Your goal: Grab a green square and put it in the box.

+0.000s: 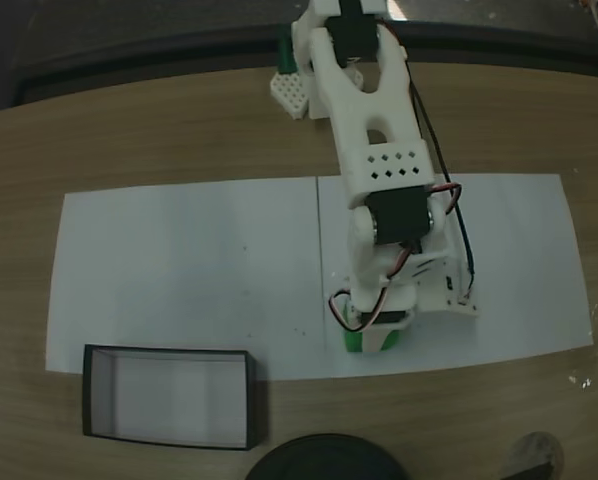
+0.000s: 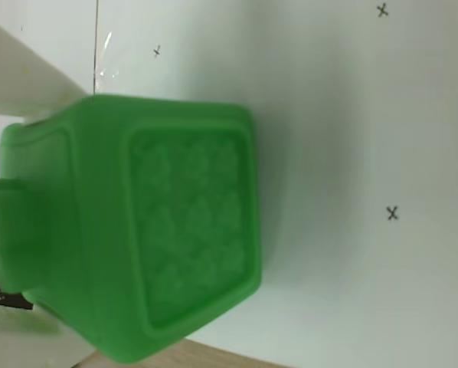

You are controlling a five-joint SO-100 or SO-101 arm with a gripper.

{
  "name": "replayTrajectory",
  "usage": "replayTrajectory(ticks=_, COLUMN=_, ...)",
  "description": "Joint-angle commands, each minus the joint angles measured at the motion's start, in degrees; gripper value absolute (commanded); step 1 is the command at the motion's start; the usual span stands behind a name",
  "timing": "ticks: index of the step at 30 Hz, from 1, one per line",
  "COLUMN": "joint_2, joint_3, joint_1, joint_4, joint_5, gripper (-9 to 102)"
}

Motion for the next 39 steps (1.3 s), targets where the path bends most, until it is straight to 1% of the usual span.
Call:
replayTrajectory(ticks=1, joint_2=4.8, joint_3=-9.1, joint_1=1.8, joint_4=1.1, joint_5=0.5, gripper=14)
replayTrajectory(ticks=6, joint_2=13.3, joint_3=-23.5, joint_1=5.3, joint_4=6.8, joint_5=0.1, gripper=14)
replayTrajectory(ticks=9, joint_2=17.7, joint_3=-32.0, joint_1=11.2, joint_4=9.0, joint_5=0.1, gripper=14)
replayTrajectory(ticks=13, joint_2=19.2, joint_3=-38.0, joint_1=22.8, joint_4=8.0, joint_5=0.0, gripper=14)
replayTrajectory(ticks=15, joint_2=18.2, joint_3=-38.0, joint_1=28.2, joint_4=5.5, joint_5=0.0, gripper=14)
replayTrajectory(ticks=18, joint_2=13.1, joint_3=-38.0, joint_1=33.1, joint_4=3.7, joint_5=0.0, gripper=14)
replayTrajectory(ticks=22, joint_2=4.3, joint_3=-38.6, joint_1=34.5, joint_4=3.1, joint_5=0.0, gripper=14)
replayTrajectory(ticks=26, joint_2=-2.5, joint_3=-38.6, joint_1=34.2, joint_4=-0.4, joint_5=0.0, gripper=14)
replayTrajectory(ticks=39, joint_2=-11.8, joint_3=-38.6, joint_1=33.0, joint_4=-4.8, joint_5=0.0, gripper=14)
